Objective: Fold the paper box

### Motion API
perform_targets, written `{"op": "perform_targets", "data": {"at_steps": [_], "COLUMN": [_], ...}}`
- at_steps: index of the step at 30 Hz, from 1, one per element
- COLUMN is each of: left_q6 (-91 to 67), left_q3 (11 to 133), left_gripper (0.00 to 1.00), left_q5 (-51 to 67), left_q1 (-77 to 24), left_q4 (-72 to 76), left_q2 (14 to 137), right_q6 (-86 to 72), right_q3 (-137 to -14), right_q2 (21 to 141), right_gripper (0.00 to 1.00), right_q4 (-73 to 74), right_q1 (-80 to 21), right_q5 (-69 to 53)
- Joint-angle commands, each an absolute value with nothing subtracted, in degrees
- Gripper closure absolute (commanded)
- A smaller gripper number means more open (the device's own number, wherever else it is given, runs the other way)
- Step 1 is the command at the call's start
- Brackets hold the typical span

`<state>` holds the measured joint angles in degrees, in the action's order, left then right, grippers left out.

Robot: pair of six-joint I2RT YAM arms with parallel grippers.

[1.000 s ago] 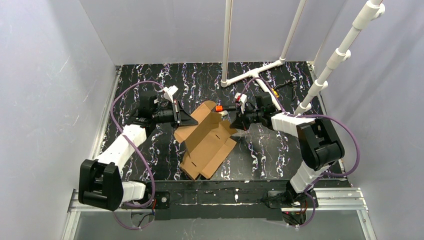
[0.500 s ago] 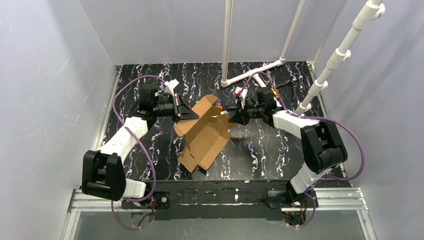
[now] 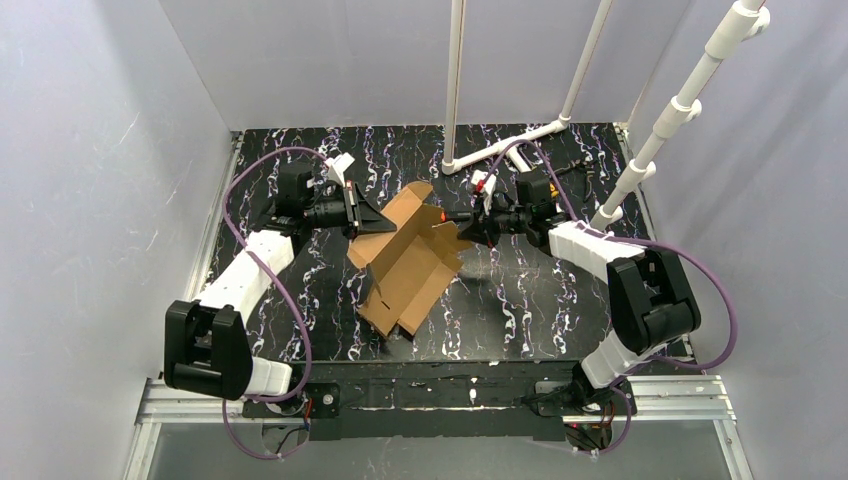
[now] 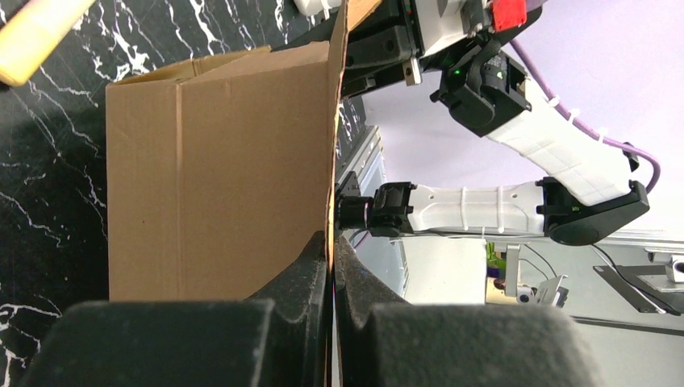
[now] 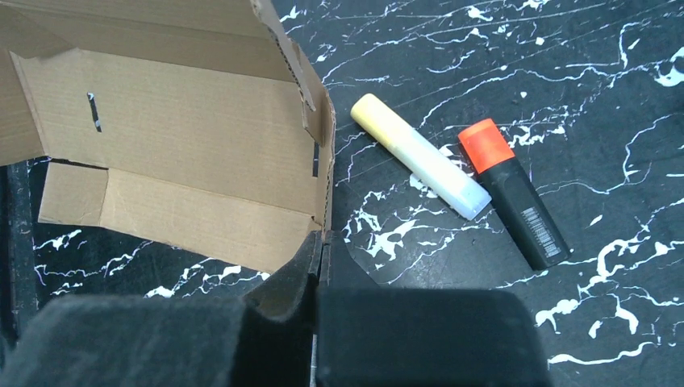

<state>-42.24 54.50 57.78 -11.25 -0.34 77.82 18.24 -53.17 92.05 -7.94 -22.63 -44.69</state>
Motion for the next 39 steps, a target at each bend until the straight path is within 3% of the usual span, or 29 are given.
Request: {"op": "perform_targets", "data": {"at_steps": [1,16,23,39], "left_q6": [-43.1,-32.8,-32.1,-31.9], "left_q3": [58.6,71.5,67.3,59.3], "left_gripper": [1.00,1.00,1.00,1.00], "left_q5": [58.9,59.1,59.9,62.0], "left_q1": [-11.0,-11.0,-11.0,-11.1], "left_q4": [1.1,-13.2,-11.5,-6.7], "left_q2": [78.7,84.4,84.3,83.2], "right_q6": [20.1,12.5,13.1,16.5], "right_q3": [-53.8,-49.4,-39.8,-36.2], "right_q2": [89.8,93.9,92.9,92.4], "right_gripper": [0.99,0.99,0.99,0.88], "right_q4": [-11.5,-36.1,-47.5,-43.7], "right_q1": [-23.2,-23.7,-23.7,-23.7], "right_q5": [-46.2,-42.1,-42.2,-48.7]}}
